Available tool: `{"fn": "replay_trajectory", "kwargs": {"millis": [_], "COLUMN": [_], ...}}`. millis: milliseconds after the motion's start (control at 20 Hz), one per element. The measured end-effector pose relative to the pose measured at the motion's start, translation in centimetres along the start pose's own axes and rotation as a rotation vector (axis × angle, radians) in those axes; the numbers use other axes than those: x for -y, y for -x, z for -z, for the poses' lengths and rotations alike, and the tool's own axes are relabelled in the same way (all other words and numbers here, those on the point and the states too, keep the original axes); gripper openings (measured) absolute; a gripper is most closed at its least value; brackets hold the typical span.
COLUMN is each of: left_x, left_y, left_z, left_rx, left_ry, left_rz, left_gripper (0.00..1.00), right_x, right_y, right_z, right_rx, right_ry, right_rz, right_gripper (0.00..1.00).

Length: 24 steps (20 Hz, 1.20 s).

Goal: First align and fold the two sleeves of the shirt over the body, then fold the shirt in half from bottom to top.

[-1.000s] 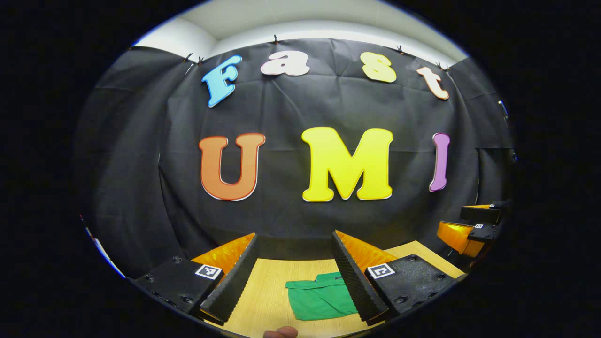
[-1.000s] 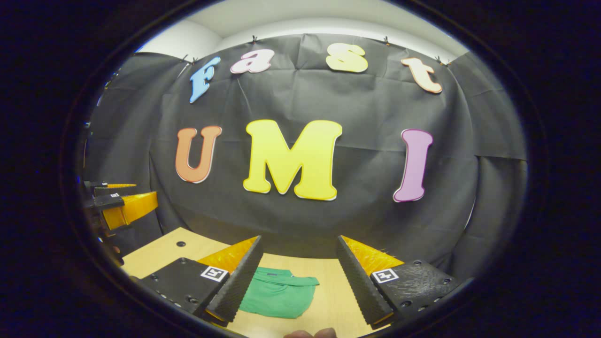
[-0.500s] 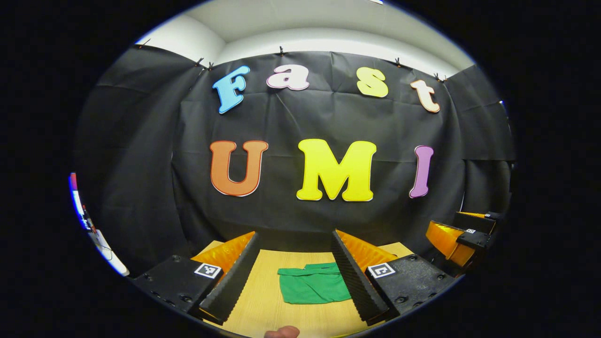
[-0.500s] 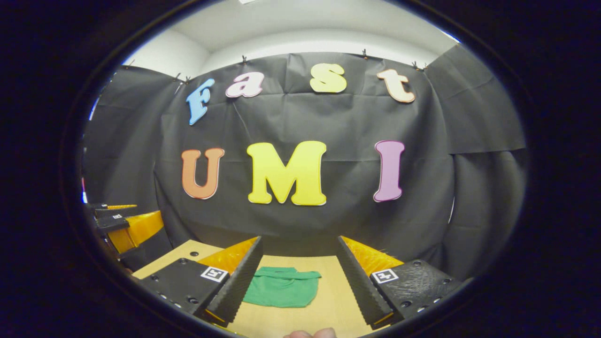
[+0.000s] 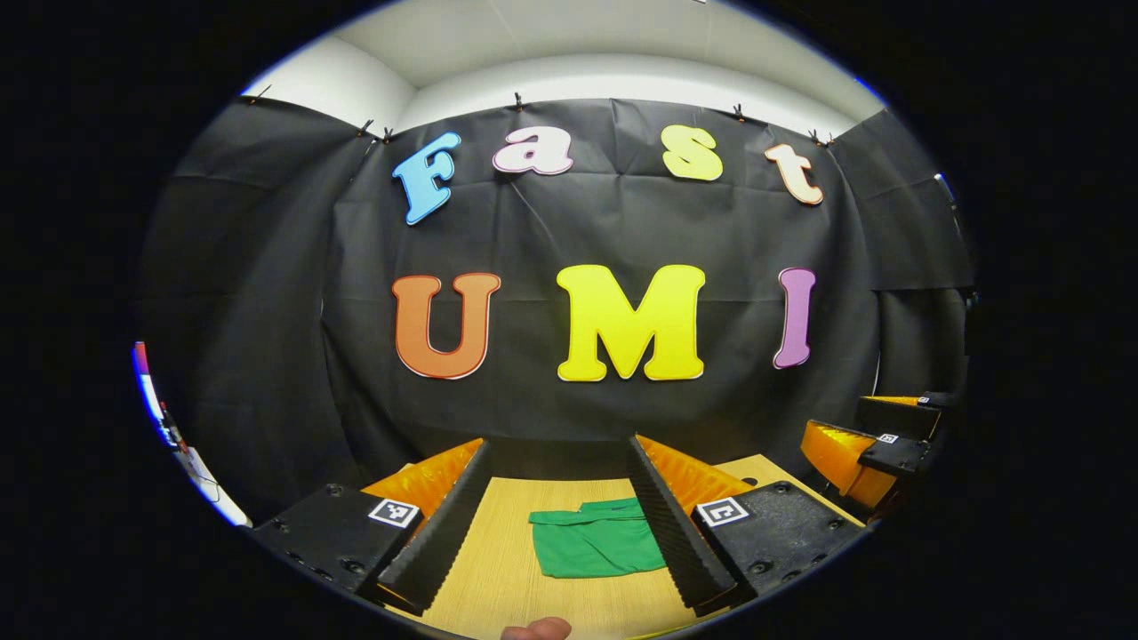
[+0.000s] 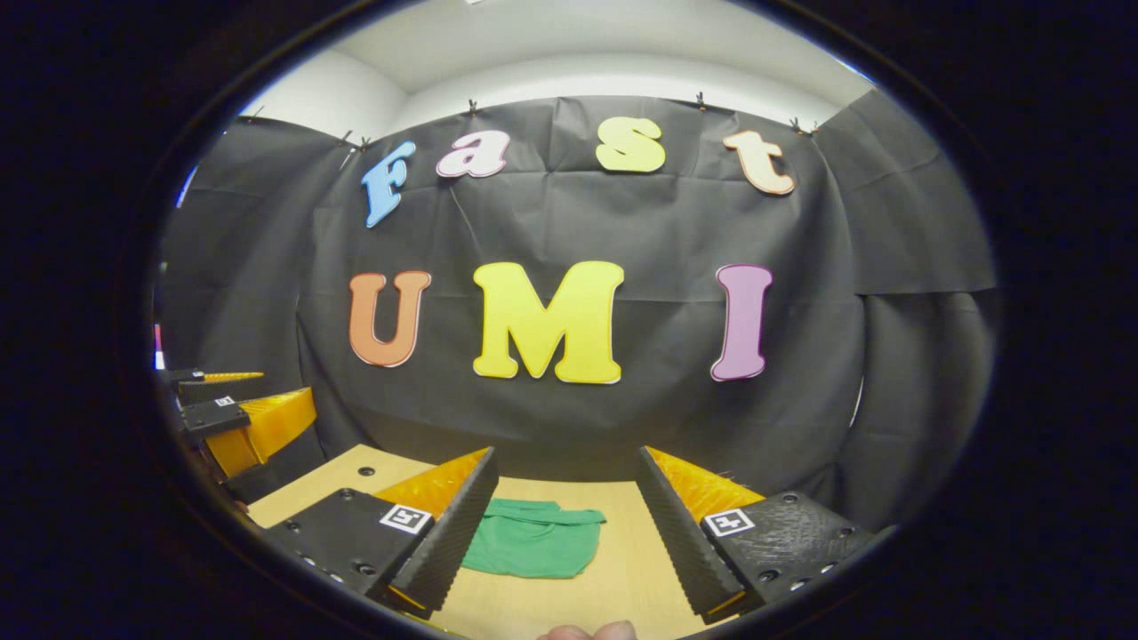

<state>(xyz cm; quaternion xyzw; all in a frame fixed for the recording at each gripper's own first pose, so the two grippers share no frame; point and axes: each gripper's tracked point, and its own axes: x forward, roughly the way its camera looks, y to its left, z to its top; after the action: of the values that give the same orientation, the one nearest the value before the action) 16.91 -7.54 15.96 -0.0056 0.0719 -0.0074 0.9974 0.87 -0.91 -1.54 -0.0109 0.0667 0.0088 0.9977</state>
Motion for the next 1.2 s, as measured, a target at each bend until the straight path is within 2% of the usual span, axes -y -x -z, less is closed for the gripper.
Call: {"fn": "replay_trajectory", "kwargs": {"millis": [550,1200], "left_x": [0.8,1.2], "left_y": [-0.3,-0.4], "left_z": [0.0,-0.6], "left_rx": [-0.005,0.014], "left_ry": [0.001,-0.009], "left_rz": [0.000,0.000], "left_gripper": [0.97,0.97], "right_x": [0.2,0.8], "right_y": [-0.1,0.0], "right_z": [-0.9,-1.4], "right_rx": [0.013,0.028], "right_ry": [0.023,0.025], "right_rz": [-0.015,0.003], "right_gripper": [0.97,0.95]}}
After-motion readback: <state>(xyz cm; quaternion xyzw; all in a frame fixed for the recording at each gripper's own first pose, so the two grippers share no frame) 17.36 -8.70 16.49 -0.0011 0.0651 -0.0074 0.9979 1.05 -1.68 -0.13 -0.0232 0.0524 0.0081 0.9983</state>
